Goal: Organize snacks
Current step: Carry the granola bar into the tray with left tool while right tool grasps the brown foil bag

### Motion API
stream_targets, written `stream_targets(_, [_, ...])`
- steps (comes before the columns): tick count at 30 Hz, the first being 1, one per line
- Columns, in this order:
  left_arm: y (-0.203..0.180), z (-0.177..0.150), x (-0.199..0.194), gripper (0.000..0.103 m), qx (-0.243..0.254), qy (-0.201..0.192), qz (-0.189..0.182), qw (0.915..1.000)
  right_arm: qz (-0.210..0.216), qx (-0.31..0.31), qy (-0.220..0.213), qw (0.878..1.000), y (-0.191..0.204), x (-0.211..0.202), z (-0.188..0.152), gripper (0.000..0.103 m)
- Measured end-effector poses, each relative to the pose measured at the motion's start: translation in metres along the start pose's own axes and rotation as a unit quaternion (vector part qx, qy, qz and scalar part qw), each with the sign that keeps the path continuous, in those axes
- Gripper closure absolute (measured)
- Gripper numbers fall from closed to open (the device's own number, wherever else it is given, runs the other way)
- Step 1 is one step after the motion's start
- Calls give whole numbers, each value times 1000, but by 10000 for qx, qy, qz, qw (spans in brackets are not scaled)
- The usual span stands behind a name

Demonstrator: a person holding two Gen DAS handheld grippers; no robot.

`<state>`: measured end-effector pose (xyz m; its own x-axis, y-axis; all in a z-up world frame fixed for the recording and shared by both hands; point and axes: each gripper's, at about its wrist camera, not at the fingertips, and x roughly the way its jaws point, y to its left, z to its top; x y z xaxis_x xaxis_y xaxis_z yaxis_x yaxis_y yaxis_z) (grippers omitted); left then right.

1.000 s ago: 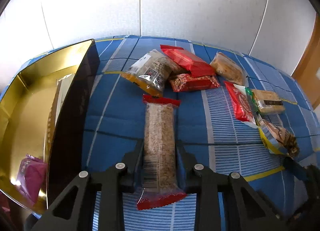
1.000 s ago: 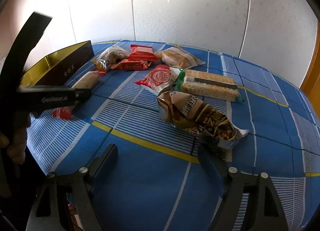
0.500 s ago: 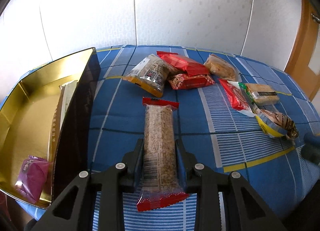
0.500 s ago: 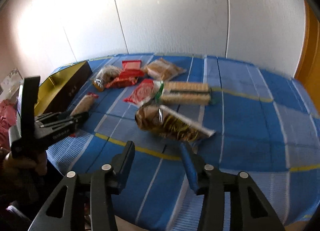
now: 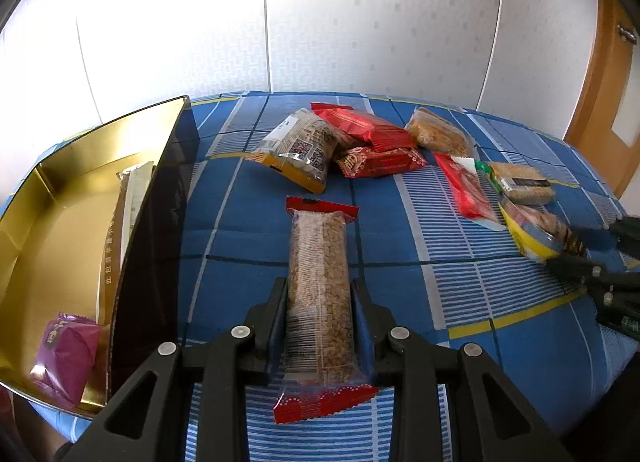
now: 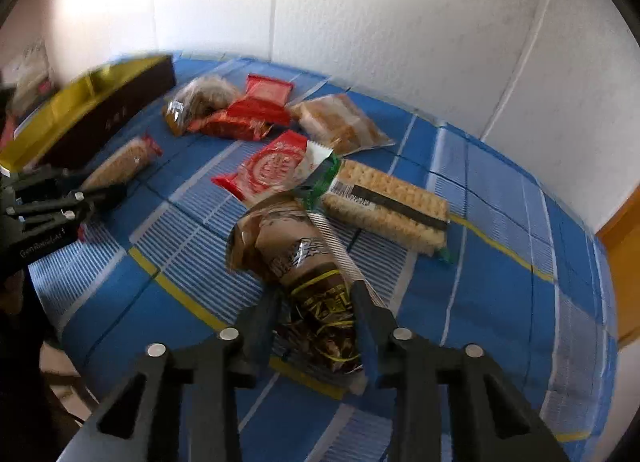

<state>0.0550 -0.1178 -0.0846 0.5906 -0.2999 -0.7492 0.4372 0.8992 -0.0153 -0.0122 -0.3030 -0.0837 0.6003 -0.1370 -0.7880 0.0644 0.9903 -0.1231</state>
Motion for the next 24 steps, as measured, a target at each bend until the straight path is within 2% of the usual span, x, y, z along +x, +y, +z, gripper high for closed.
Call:
stream_targets(4, [-1,0,0,72,-14,-25,57,10000,31,411,-223,9989,-2,-12,-17,69])
stream_targets(15, [-1,0,1,72,-32,68,89,9999,313,862,-340,9952,-7,-8,-19,64])
stream_targets(24, [1,-7,-15,73,98,244,-210,9994,355,963,-360,9941,-10,-6,-20,63])
